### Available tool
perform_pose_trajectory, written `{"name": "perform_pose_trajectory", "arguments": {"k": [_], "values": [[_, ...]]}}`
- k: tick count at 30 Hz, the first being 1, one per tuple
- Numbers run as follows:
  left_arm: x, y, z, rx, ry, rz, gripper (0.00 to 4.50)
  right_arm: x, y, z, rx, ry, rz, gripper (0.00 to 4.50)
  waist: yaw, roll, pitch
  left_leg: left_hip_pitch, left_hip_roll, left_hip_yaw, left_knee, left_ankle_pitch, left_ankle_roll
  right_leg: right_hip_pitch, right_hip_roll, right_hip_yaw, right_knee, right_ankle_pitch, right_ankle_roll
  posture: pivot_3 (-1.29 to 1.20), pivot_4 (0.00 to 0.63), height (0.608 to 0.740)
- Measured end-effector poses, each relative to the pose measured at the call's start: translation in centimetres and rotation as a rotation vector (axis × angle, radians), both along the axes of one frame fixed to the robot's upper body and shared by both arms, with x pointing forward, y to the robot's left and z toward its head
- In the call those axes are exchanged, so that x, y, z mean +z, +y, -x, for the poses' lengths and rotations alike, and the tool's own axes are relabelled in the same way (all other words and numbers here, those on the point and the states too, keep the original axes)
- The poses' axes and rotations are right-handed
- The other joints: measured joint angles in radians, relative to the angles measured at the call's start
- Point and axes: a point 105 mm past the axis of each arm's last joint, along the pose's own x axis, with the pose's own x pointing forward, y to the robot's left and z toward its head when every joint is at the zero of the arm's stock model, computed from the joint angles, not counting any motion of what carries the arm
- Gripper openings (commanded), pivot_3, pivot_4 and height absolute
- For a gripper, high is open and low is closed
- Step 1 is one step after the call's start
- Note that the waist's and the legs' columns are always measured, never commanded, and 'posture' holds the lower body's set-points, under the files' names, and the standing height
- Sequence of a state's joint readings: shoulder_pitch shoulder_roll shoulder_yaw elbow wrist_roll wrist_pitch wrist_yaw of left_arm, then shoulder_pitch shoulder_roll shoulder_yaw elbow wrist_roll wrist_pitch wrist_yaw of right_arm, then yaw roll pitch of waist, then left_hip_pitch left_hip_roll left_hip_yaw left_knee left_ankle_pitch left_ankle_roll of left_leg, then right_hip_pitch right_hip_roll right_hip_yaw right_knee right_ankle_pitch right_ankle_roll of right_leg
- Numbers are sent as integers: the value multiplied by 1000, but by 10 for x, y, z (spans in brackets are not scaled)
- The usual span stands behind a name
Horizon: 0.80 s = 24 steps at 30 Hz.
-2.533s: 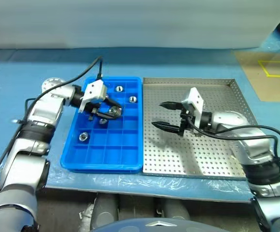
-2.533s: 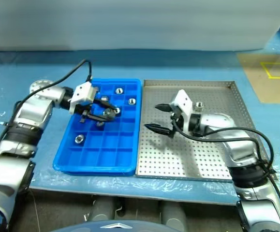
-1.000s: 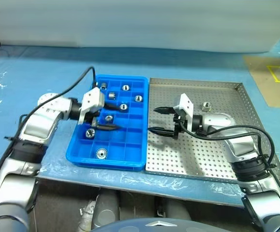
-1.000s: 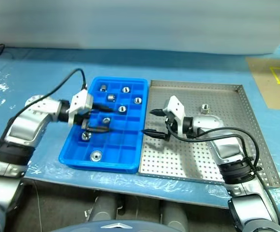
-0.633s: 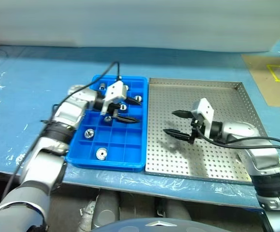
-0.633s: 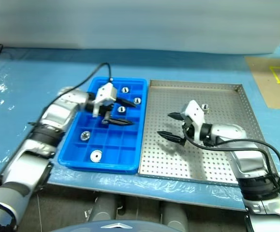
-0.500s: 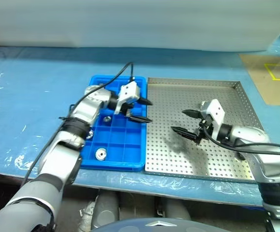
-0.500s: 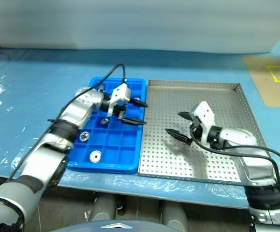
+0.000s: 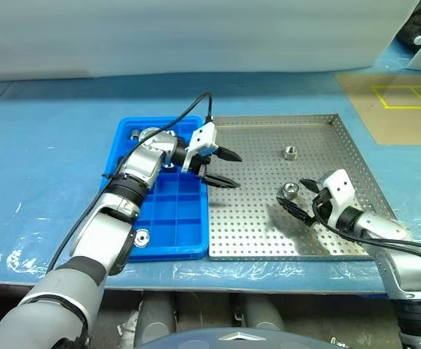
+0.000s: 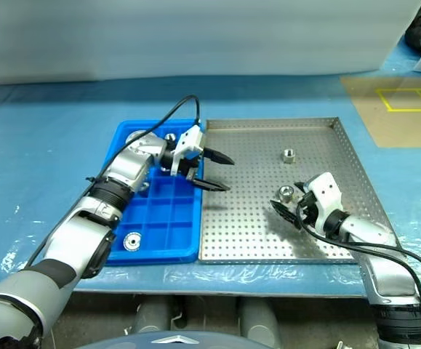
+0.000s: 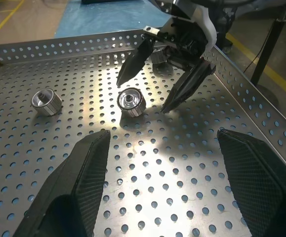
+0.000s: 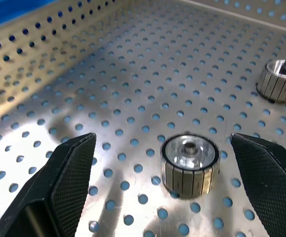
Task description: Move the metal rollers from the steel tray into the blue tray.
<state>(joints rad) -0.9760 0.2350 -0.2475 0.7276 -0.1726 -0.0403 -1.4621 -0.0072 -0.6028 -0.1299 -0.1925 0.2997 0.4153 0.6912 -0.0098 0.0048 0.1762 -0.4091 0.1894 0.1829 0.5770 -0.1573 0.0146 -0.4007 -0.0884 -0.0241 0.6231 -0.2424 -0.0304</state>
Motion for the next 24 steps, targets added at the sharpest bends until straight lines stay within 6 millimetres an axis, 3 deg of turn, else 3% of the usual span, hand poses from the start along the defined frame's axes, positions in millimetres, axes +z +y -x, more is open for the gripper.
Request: {"name": "perform_pose_trajectory", "arguments": {"k": [4, 7, 10, 17, 24], "values": [[-1, 2, 2, -1, -8, -3, 3647, -18, -8, -7, -43, 29, 11, 4500, -1, 0, 0, 0, 0, 0, 0, 0, 1, 0, 0, 0, 0, 0, 0, -331, 150, 740], [-6, 7, 4, 3, -5, -14, 3647, -20, -12, -13, -57, 5, 20, 4500, -2, 0, 0, 0, 0, 0, 0, 0, 1, 0, 0, 0, 0, 0, 0, -324, 150, 740], [-7, 9, 4, 4, -10, -23, 3687, -22, -11, -15, -58, -10, 11, 3898, -2, 0, 0, 1, 1, 0, 0, 0, 1, 2, 0, 0, 0, 0, 0, -322, 150, 740], [-5, 13, 5, 10, -8, -37, 3687, -25, -10, -19, -72, -32, 10, 1707, -2, 0, 0, 6, 0, 0, 0, -2, -2, 7, 0, 0, -1, 0, 0, -320, 150, 740], [-2, 22, 13, -7, 39, -52, 3687, -25, -11, -21, -85, -44, 23, 1676, -2, 0, 0, 6, 0, 0, 0, -2, -2, 7, 0, 0, -2, 0, 0, -300, 150, 740]]}}
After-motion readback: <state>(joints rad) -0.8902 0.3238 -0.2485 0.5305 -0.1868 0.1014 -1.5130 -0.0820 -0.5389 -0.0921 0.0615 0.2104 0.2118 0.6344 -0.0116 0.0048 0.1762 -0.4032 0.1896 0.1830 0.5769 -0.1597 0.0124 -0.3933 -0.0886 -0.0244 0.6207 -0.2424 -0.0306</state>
